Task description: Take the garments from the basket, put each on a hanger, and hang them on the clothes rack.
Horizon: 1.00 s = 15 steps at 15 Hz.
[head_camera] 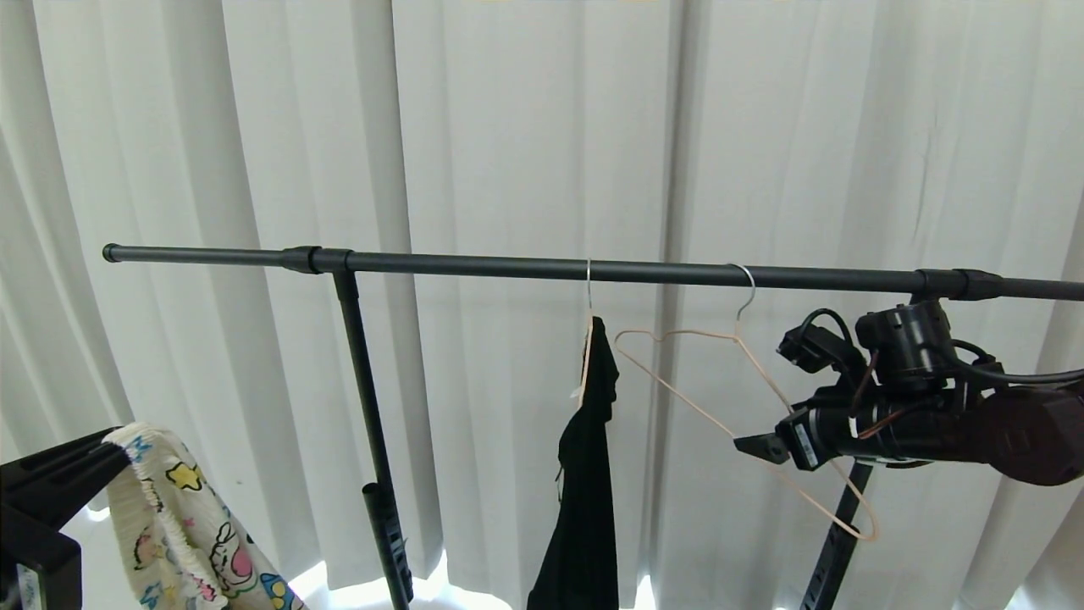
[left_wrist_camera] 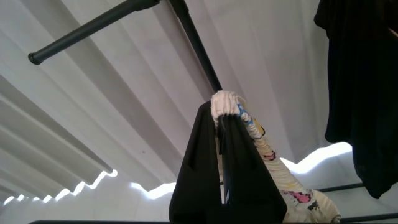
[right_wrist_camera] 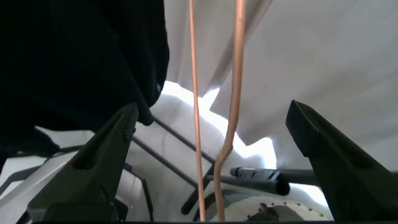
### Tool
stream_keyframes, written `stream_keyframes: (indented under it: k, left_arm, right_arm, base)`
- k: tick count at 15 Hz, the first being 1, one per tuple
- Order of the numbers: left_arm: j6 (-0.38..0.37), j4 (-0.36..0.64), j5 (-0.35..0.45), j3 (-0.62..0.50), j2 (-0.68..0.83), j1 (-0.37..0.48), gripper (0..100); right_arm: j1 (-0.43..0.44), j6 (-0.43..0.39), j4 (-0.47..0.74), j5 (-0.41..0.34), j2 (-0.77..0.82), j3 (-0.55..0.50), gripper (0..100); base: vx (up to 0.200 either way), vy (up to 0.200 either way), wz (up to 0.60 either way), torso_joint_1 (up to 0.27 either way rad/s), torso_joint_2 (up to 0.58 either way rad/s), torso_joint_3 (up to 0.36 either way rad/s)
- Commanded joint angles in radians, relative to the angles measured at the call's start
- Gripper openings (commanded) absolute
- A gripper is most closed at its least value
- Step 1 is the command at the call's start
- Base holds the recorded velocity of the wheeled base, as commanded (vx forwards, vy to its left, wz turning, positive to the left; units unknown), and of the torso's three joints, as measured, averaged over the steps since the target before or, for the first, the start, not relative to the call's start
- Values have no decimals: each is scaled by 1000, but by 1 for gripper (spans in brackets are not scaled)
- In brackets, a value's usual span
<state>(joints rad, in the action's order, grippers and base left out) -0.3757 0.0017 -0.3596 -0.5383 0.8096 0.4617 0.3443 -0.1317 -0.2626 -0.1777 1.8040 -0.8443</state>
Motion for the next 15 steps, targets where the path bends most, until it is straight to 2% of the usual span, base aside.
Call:
stream_keyframes:
  k: [1, 4, 7, 9, 10, 15]
  left_arm:
    - [0, 0, -2, 3, 0, 0, 0]
    - [0, 0, -1, 3, 0, 0, 0]
    - [0, 0, -2, 3, 0, 0, 0]
    - [0, 0, -1, 3, 0, 0, 0]
    - [0, 0, -1, 1, 2, 0, 0]
    - [6, 0, -2, 3, -1, 0, 0]
  right_arm:
    - [-7, 4, -7, 0, 61, -36, 100]
    - [-33, 6, -7, -3, 74, -67, 100]
    - [-42, 7, -7, -52, 74, -72, 100]
    - [-42, 7, -7, -56, 74, -72, 100]
    - [-42, 7, -7, -56, 74, -72, 0]
    - [-41, 24, -9, -57, 70, -81, 0]
  base:
    - [0, 0, 0, 0, 0, 0]
    - [0, 0, 0, 0, 0, 0]
    - [0, 0, 0, 0, 0, 0]
    - [0, 0, 0, 0, 0, 0]
    - [0, 0, 0, 0, 0, 0]
    - [0, 0, 0, 0, 0, 0]
